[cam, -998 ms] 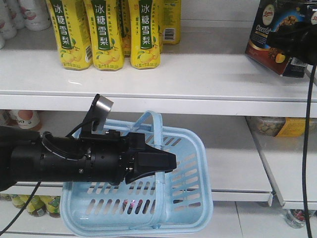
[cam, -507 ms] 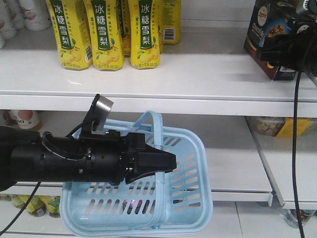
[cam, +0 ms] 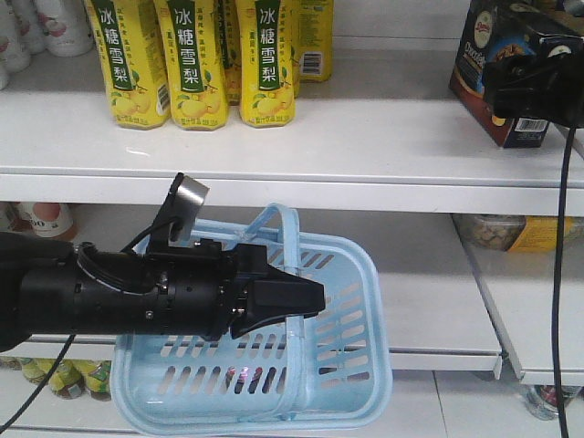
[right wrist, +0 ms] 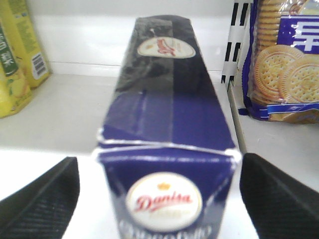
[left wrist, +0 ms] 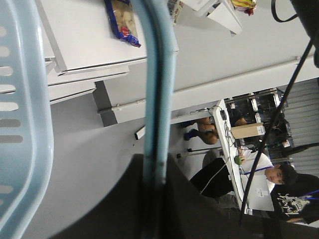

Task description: Left arm holds basket, right arm returns cookies

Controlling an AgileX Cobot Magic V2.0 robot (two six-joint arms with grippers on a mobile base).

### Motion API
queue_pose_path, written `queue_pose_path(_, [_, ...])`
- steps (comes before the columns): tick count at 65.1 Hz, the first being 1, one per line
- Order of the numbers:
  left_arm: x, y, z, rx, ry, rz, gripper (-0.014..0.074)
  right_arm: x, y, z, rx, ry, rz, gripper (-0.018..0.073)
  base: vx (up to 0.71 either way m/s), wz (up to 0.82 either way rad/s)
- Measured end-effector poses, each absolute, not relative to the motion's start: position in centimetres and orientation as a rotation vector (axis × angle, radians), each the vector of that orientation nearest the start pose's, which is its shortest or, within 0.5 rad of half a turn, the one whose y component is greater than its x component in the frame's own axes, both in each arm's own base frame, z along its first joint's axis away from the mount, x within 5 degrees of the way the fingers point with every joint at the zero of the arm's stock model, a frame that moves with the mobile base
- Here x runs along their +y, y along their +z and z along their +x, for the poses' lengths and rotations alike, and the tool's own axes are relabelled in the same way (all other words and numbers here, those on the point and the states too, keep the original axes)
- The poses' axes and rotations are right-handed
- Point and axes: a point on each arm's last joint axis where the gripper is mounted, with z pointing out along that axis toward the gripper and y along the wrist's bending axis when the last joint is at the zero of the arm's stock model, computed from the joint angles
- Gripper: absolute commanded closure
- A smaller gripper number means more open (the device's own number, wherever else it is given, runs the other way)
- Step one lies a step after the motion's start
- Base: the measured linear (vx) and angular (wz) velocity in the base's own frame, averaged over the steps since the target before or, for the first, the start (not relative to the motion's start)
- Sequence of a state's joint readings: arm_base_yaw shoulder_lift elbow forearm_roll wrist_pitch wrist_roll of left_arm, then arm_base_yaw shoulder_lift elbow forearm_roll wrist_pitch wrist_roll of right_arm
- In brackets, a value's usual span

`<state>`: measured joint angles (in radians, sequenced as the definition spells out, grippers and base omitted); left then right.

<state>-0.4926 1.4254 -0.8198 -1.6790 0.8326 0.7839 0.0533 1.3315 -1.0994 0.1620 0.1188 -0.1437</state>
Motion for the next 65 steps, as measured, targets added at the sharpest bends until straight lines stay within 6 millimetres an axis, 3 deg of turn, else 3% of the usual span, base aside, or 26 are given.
queue_pose_path(39, [-19.3,27.9,21.7,2.268,-1.672,0.126,0.0599,1.8,41.5,23.9,1.816,0.088,-0.083,0.0025,0.00,0.00])
queue_pose_path(65, [-19.3,27.9,21.7,2.268,-1.672,0.126,0.0599,1.4,42.8,18.5,1.895,0.035,-0.152,0.0025,0.00,0.00])
